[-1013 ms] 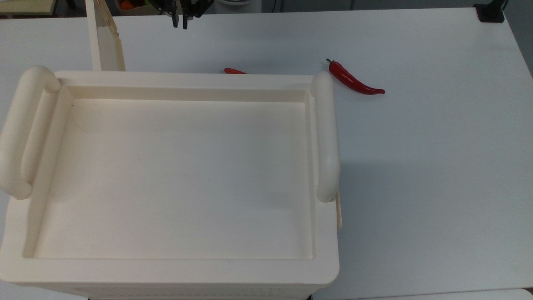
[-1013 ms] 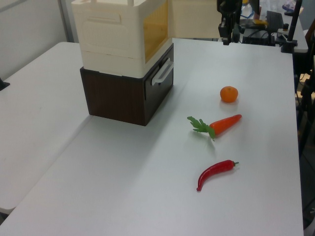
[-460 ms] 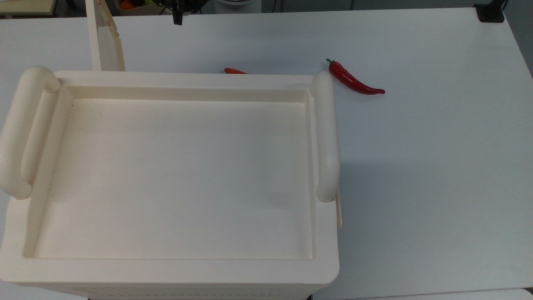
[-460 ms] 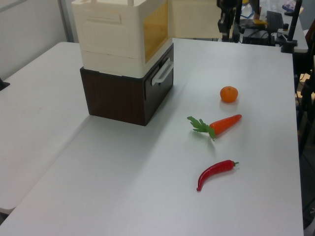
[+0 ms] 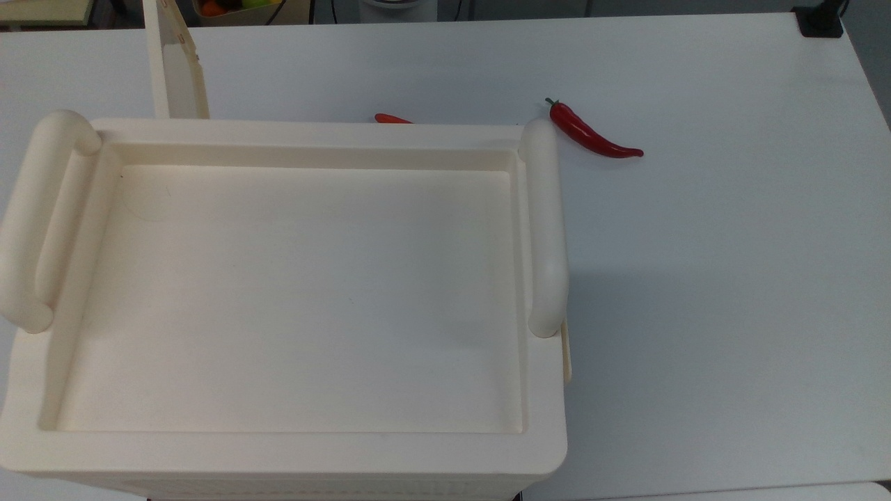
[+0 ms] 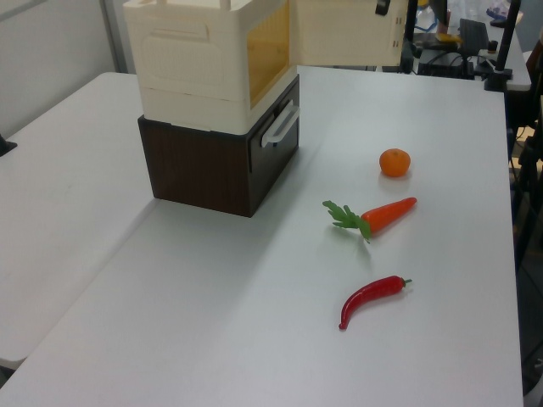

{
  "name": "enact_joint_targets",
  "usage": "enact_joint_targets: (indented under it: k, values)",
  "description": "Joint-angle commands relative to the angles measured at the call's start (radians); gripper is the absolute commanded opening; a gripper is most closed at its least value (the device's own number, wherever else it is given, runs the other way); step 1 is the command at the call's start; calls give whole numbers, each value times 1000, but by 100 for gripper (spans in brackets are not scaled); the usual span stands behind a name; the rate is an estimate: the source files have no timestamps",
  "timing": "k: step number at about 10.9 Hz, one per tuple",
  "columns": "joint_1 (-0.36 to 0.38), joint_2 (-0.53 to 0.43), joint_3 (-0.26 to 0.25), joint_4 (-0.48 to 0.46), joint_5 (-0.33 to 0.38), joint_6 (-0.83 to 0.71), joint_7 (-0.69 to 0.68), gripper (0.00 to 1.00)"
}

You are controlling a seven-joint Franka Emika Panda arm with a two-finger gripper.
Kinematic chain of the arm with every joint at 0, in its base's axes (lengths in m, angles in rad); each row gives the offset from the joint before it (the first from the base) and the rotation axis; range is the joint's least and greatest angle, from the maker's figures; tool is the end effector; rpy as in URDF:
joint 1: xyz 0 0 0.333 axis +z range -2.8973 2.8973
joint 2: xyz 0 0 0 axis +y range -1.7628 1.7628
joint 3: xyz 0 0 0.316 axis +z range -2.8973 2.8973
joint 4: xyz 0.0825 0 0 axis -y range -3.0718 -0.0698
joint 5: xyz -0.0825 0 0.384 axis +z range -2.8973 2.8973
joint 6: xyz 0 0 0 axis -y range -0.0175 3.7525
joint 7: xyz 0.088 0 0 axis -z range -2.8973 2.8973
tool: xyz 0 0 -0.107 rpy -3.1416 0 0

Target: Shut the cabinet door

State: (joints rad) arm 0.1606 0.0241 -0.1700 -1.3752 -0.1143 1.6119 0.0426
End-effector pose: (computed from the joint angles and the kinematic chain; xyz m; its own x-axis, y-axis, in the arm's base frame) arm 0.5626 -0.0155 0.7086 0.9754 -0.0459 0.2158 -0.0704 -0.9917 0.1073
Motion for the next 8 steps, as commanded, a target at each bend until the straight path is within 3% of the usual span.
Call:
enact_joint_targets:
  k: [1,4,6,8]
  values:
    - [-64,5,-3,57,22,84,-9,5]
    - [-159,16,-3,48,33,202,-13,5]
    - [-246,26,-6,42,97,224,-23,5]
    - [-282,51,-6,21,111,250,-36,5]
